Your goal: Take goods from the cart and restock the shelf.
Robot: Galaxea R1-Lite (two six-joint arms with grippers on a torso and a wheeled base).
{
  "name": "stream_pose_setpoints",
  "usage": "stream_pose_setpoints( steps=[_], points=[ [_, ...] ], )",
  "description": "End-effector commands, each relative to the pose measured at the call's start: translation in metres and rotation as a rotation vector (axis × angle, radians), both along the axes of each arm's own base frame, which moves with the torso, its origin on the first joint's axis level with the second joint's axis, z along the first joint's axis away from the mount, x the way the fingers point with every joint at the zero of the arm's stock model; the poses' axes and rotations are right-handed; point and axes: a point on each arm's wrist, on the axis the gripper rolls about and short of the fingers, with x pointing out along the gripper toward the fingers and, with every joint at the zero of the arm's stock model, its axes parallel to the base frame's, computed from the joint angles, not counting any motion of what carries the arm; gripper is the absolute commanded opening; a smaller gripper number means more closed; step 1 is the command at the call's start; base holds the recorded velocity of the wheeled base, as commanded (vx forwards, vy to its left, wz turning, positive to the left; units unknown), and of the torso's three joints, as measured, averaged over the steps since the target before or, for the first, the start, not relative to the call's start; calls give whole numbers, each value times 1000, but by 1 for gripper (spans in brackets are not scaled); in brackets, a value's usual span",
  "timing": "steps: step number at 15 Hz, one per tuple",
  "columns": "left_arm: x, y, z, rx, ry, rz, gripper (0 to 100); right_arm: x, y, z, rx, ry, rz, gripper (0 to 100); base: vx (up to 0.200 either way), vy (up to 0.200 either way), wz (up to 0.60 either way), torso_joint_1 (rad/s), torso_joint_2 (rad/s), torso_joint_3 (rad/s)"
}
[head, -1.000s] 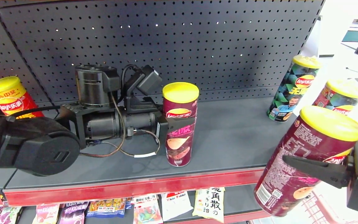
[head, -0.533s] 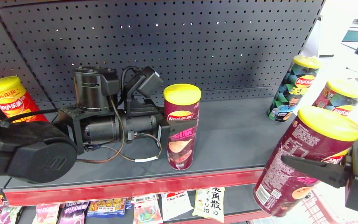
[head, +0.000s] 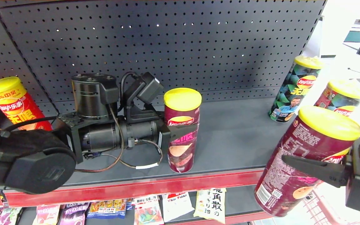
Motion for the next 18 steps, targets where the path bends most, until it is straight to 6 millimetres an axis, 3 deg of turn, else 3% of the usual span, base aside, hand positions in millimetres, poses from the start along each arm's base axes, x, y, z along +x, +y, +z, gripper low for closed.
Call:
stream_pose_setpoints(
  steps=[1,2,5,8,11,14,15,18],
  points=[
    [-5,0,-1,4,8,-2,0,0,0,0,0,0,1,0,0,0,0,0,0,0],
    [-6,1,-1,2,12,-1,100,1,0,0,0,0,1,0,0,0,0,0,0,0],
    [-13,7,2,-5,16,24,100,6,3,2,-3,4,2,0,0,0,0,0,0,0],
    [-24,27,-2,6,31,68,100,21,13,11,-2,-4,9,0,0,0,0,0,0,0],
    [-43,56,-4,13,35,116,100,53,31,22,-5,-3,16,0,0,0,0,0,0,0],
    [-61,74,-6,14,38,142,100,79,51,27,-11,-1,39,0,0,0,0,0,0,0],
    [-61,74,-6,14,38,142,100,79,51,27,-11,-1,39,0,0,0,0,0,0,0],
    [-84,100,-17,27,57,205,100,122,79,31,-20,-19,53,0,0,0,0,0,0,0]
  ],
)
